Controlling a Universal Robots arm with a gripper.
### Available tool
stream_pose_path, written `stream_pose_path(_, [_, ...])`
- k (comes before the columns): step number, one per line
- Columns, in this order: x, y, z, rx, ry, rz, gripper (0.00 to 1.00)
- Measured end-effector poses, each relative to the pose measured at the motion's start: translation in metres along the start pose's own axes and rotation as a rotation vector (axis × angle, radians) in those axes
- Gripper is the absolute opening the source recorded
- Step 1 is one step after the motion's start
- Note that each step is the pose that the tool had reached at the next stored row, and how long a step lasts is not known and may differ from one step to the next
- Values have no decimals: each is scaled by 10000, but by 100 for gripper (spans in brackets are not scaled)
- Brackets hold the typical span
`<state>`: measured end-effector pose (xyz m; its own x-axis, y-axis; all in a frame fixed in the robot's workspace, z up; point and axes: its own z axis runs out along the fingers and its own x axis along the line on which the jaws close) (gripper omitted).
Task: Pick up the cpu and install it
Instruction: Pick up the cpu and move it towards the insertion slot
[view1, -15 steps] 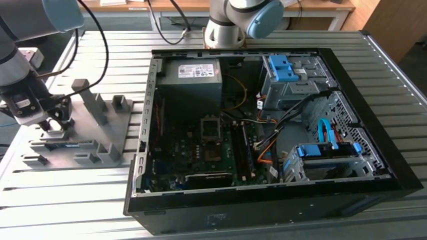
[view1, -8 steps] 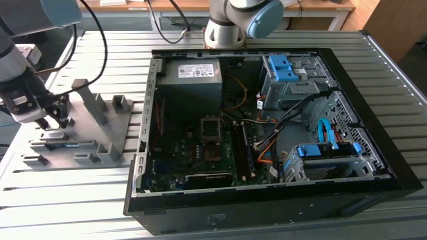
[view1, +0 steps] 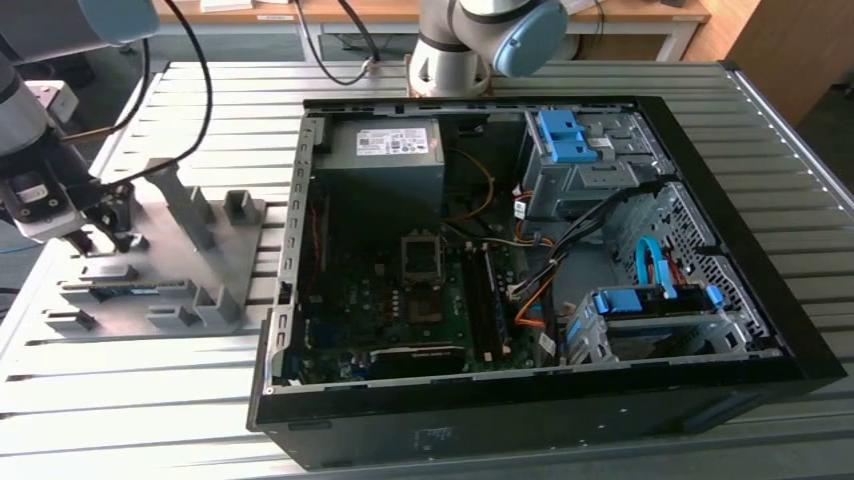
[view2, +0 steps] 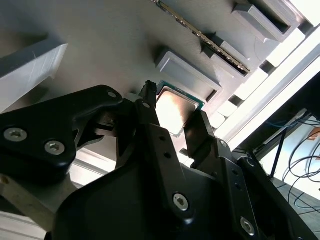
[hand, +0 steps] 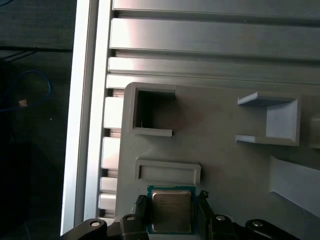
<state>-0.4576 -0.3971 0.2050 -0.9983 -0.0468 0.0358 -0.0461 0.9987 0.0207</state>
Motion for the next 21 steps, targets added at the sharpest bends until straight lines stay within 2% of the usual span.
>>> stream_pose_path(13, [6,3,-164,0,1,-1,47])
stream_pose_path(21, [8,5,-231,0,0,0,47])
